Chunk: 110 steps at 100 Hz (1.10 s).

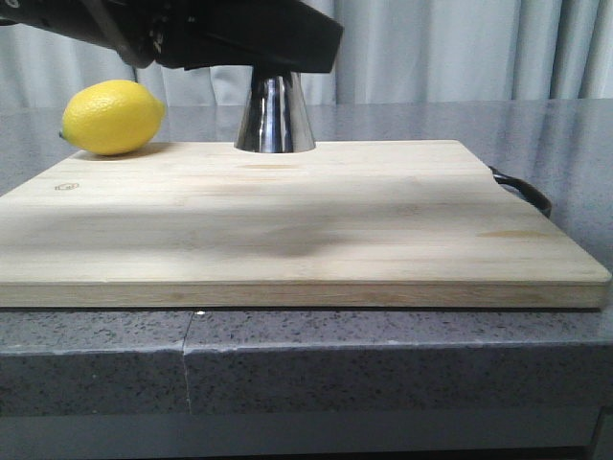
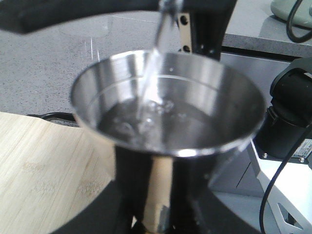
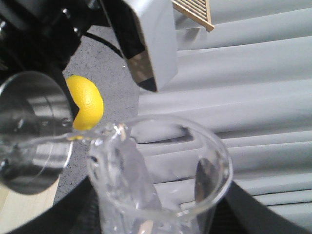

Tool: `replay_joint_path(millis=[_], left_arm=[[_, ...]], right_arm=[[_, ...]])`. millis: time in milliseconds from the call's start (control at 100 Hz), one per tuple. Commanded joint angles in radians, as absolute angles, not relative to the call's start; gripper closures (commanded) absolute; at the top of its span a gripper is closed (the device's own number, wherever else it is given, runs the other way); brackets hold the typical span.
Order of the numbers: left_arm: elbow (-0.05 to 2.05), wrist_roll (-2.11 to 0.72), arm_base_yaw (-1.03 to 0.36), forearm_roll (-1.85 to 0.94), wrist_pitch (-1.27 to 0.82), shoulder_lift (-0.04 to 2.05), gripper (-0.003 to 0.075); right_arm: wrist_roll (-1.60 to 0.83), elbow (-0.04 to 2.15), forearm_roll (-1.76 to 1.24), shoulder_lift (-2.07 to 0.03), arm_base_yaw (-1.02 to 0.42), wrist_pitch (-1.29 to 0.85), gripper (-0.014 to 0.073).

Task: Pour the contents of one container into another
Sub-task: 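Tilt the beaker with the right gripper, pouring liquid into the jigger cup, then lower the beaker back onto the board with the right gripper and release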

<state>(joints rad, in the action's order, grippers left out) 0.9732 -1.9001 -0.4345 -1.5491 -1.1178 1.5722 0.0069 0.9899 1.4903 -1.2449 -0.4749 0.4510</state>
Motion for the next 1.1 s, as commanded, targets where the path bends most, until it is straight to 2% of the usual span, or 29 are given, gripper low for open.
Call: replay_joint_path(millis=[0,510,700,910,1090], left_arm=[[1.003,-1.894,-0.444,-1.622,-1.165,1.529,0.074],[1.003,-1.894,-0.444,-1.622,-1.165,1.529,0.074],[1.003,-1.894,-0.444,-1.618,-1.165,1.529,0.074],[1.003,-1.894,-0.444,-1.618,-1.165,1.529,0.074],[1.003,-1.894,-0.444,-1.618,-1.165,1.529,0.074]], right_arm=[[0.007,1.029,1.456,-1.212,-0.474,0.453,0.0435],[0.408,1.029,1.418,-1.212,-0.474,0.464,0.0435],[0.437,1.029,1.213,-1.212,-0.471,0.32,0.0435],[0.504,1.029,1.066,-1.241,-0.381,0.346,0.0435],[0.669,1.029,1.056,-1.339,-0.246,0.475,0.0435]])
